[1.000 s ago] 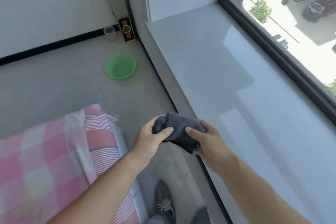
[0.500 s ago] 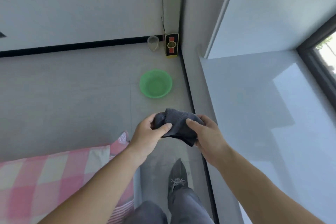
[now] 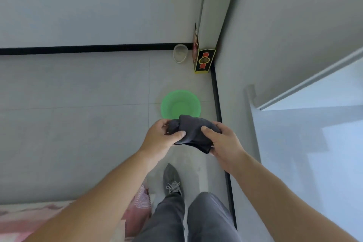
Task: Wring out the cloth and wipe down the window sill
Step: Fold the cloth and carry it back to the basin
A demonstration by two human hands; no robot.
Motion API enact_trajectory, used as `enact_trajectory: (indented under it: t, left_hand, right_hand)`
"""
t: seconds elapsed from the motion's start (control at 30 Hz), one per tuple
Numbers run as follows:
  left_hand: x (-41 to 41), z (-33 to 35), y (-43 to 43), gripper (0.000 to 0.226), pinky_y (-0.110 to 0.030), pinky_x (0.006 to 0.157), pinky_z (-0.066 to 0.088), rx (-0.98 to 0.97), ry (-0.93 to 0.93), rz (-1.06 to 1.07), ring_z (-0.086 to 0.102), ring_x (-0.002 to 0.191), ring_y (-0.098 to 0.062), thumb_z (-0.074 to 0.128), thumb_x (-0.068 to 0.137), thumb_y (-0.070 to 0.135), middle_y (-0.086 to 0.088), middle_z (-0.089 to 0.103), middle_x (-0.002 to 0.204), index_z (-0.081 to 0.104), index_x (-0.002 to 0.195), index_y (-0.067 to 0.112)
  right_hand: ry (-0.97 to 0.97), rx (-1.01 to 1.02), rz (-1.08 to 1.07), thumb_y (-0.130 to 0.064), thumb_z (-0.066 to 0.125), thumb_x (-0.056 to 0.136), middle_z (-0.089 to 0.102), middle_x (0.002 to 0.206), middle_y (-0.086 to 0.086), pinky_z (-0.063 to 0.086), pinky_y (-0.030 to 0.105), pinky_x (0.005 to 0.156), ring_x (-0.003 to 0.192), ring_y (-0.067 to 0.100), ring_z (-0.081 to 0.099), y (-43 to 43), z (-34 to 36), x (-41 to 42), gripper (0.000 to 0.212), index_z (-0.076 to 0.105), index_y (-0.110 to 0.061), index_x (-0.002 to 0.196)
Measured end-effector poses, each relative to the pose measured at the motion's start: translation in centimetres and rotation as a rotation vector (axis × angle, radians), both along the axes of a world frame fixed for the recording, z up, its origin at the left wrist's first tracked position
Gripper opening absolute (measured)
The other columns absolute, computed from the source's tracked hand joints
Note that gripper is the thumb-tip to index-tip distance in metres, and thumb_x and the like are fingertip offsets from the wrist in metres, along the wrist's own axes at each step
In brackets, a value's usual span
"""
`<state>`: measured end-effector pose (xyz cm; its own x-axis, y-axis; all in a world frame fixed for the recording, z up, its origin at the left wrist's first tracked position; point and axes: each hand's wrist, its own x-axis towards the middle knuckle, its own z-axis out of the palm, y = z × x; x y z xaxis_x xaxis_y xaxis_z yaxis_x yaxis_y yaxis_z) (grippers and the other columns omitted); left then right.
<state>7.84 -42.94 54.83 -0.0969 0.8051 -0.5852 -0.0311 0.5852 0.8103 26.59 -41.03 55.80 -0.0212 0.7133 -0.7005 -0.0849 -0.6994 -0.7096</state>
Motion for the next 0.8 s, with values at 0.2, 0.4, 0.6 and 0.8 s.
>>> enact_trajectory:
  t: [0.2, 0.4, 0.6, 0.8]
  left_hand:
    - [-1.7, -2.6, 10.9, 0.040, -0.013, 0.059, 0.049, -0.069, 0.018, -0.074, 0.070, 0.073, -0.001, 0.078, 0.080, 0.001, -0.007, 0.073, 0.099, 0.057, 0.113, 0.006]
    - [-2.7, -6.6, 21.4, 0.040, -0.015, 0.061, 0.052, -0.124, 0.100, -0.159, 0.071, 0.072, -0.003, 0.082, 0.076, 0.003, 0.000, 0.074, 0.092, 0.060, 0.109, 0.010]
    - [-4.1, -12.8, 29.2, 0.041, -0.029, 0.079, 0.058, -0.194, 0.187, -0.289, 0.071, 0.088, -0.015, 0.084, 0.074, 0.011, -0.002, 0.073, 0.098, 0.061, 0.108, 0.016]
    - [-7.3, -22.4, 36.2, 0.034, -0.038, 0.089, 0.054, -0.239, 0.247, -0.529, 0.067, 0.097, -0.017, 0.082, 0.073, 0.015, 0.002, 0.070, 0.103, 0.064, 0.100, 0.026]
  right_hand:
    - [-0.025, -0.062, -0.114, -0.018, 0.069, 0.092, 0.074, 0.099, 0.013, 0.060, 0.049, 0.080, 0.090, 0.028, 0.073, 8.9, -3.8, -1.9, 0.013, 0.065, -0.011, 0.103]
    - [0.022, -0.158, -0.183, -0.018, 0.068, 0.093, 0.074, 0.102, 0.015, 0.060, 0.052, 0.084, 0.095, 0.030, 0.072, 17.9, -8.7, -2.6, 0.014, 0.066, -0.011, 0.104]
    - [0.019, -0.265, -0.237, -0.018, 0.068, 0.093, 0.073, 0.105, 0.013, 0.061, 0.045, 0.080, 0.095, 0.028, 0.071, 24.7, -15.0, -4.2, 0.012, 0.065, -0.015, 0.104]
    - [-0.018, -0.389, -0.354, -0.019, 0.069, 0.092, 0.071, 0.109, 0.014, 0.059, 0.052, 0.086, 0.100, 0.032, 0.070, 29.4, -23.8, -7.6, 0.017, 0.065, -0.016, 0.108]
